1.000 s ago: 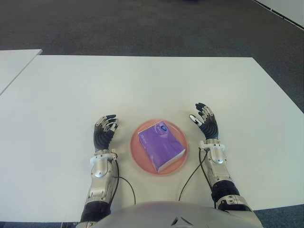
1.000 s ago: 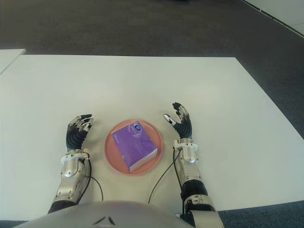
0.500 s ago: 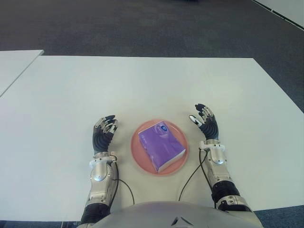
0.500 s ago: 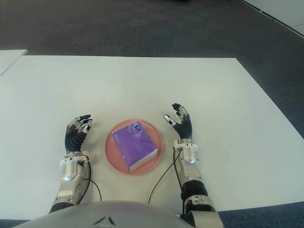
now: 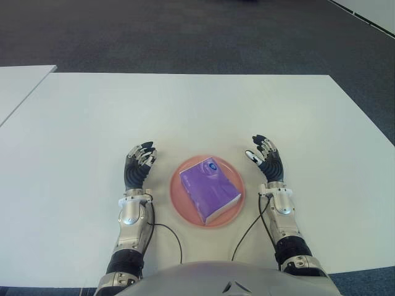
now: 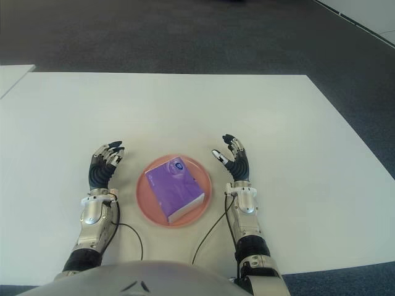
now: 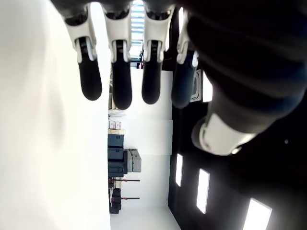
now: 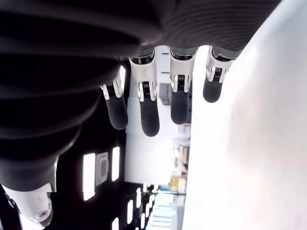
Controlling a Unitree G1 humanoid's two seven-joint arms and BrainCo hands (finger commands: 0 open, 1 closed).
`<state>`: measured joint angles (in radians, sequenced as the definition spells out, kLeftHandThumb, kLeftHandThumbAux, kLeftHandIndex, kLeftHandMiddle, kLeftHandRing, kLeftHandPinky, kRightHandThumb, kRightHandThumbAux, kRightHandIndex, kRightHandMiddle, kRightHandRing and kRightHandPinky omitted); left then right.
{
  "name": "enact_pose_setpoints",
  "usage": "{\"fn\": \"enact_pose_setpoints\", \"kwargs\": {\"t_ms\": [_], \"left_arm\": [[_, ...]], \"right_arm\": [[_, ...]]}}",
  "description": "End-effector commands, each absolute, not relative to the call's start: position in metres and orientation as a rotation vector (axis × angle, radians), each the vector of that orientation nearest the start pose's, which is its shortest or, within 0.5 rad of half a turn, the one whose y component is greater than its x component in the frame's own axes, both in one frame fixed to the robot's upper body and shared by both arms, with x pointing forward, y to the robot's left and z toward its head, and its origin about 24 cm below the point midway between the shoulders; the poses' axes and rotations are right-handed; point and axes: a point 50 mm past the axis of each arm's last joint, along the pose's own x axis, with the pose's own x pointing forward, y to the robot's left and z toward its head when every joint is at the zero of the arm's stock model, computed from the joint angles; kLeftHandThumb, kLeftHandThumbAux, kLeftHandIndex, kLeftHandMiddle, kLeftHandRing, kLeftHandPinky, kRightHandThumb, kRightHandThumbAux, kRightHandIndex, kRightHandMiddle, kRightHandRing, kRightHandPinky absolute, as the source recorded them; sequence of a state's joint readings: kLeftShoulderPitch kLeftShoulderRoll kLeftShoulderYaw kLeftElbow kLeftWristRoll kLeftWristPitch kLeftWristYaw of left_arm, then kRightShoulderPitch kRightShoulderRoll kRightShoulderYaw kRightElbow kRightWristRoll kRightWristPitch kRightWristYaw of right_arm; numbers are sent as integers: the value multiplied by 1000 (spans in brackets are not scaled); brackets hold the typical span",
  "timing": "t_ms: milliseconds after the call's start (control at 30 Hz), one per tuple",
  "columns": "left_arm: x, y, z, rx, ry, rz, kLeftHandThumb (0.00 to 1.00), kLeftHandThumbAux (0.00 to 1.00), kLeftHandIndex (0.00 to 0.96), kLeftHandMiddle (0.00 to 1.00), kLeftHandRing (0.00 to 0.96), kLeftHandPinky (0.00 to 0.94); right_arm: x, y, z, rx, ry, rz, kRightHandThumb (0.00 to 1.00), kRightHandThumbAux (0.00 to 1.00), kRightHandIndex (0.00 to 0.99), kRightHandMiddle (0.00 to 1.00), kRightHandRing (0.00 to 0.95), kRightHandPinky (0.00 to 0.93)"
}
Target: Put the tissue paper into the plate.
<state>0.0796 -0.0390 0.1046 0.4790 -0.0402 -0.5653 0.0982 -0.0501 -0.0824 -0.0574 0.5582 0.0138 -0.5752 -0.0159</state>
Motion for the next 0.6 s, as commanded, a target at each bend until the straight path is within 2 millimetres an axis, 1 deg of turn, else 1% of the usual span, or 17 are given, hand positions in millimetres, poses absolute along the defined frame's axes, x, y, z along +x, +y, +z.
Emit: {"fn": "enact_pose_setpoints", "kwargs": {"t_ms": [33, 133, 167, 233, 267, 300, 400, 600], "left_arm": [[148, 174, -93, -74, 401, 251, 249, 686, 166, 272, 306, 299], [142, 177, -92, -67, 403, 245, 203, 681, 135, 249, 281, 266], [139, 177, -89, -65, 397, 242, 198, 681, 131, 245, 276, 260], [131, 177, -82, -56, 371, 232, 175, 680, 111, 201, 226, 204], [127, 177, -77, -49, 354, 226, 170, 680, 107, 191, 216, 192], [125, 176, -74, -44, 344, 223, 160, 680, 94, 163, 183, 157], [120, 172, -62, -25, 307, 207, 140, 682, 67, 109, 120, 94], [118, 164, -43, 43, 270, 177, 114, 680, 19, 32, 36, 27]], "right_arm": [[163, -169, -79, 35, 282, -107, 249, 602, 150, 214, 163, 105], [157, -165, -77, 60, 278, -121, 242, 580, 128, 195, 152, 111], [152, -162, -76, 64, 278, -129, 241, 577, 125, 192, 151, 111], [142, -158, -74, 65, 281, -147, 232, 576, 102, 166, 127, 77], [139, -157, -72, 64, 285, -160, 229, 577, 97, 160, 121, 68], [137, -157, -71, 63, 288, -168, 225, 584, 85, 146, 106, 47], [135, -156, -67, 61, 304, -200, 218, 601, 64, 122, 80, 17], [128, -152, -53, 46, 339, -269, 211, 636, 36, 81, 38, 1]]}}
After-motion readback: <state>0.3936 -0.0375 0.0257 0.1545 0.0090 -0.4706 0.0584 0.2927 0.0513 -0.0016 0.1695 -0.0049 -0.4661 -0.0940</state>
